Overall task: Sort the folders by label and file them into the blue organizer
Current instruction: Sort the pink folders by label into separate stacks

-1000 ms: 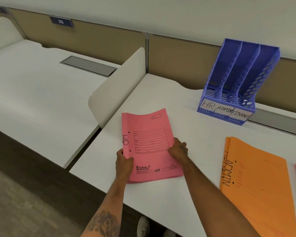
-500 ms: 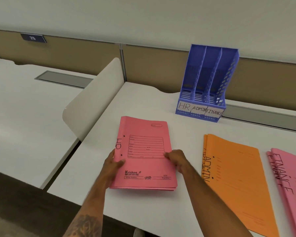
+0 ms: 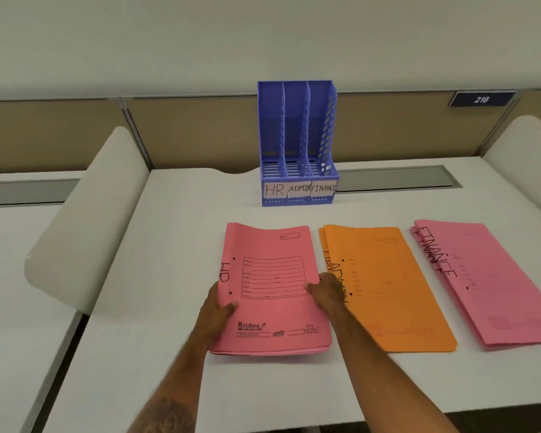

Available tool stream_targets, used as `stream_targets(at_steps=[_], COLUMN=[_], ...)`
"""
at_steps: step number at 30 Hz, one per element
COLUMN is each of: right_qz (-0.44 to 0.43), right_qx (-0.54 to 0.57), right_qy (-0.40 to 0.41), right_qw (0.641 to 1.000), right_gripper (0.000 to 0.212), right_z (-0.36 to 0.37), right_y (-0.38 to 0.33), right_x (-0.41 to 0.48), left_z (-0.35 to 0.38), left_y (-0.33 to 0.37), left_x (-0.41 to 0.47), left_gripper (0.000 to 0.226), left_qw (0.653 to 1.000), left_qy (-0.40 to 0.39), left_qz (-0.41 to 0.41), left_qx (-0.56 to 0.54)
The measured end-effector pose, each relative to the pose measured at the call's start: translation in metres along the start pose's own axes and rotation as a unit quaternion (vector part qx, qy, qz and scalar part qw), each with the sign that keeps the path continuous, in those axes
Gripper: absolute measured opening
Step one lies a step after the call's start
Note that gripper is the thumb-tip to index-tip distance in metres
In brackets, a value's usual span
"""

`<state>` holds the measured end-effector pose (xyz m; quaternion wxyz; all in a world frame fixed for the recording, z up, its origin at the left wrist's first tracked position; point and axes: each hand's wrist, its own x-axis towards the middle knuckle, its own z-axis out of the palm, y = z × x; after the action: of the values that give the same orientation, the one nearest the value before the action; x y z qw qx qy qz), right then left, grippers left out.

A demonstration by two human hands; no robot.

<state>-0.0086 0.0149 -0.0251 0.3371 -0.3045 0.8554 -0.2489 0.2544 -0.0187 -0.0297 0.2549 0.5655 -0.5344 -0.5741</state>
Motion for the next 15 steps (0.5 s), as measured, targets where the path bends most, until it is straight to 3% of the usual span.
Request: stream_targets(at_steps=[8, 11, 15], right_qz=[0.01, 0.008, -0.007], right_qx=[-0.064, -0.084, -0.123], right_qy=[0.039, 0.045, 0.052], right_qw=[0.997, 0.995, 0.991], right_gripper=[0.035, 0.035, 0.04], right_z=[0.009, 0.009, 0.01], right_y=[0.012, 0.009, 0.003], right_x=[-0.012, -0.014, -0.017], left_z=[0.011, 0.013, 0.014], left_y=[-0.003, -0.003, 0.004], left_x=[0.008, 0.01, 0.013], left_gripper=[0.058, 0.072, 0.092], left_qw=[0.986, 0.973, 0.968], left_qy=[0.045, 0.072, 0.12], left_qz=[-0.024, -0.062, -0.09], left_qx=[0.158, 0.21, 0.199])
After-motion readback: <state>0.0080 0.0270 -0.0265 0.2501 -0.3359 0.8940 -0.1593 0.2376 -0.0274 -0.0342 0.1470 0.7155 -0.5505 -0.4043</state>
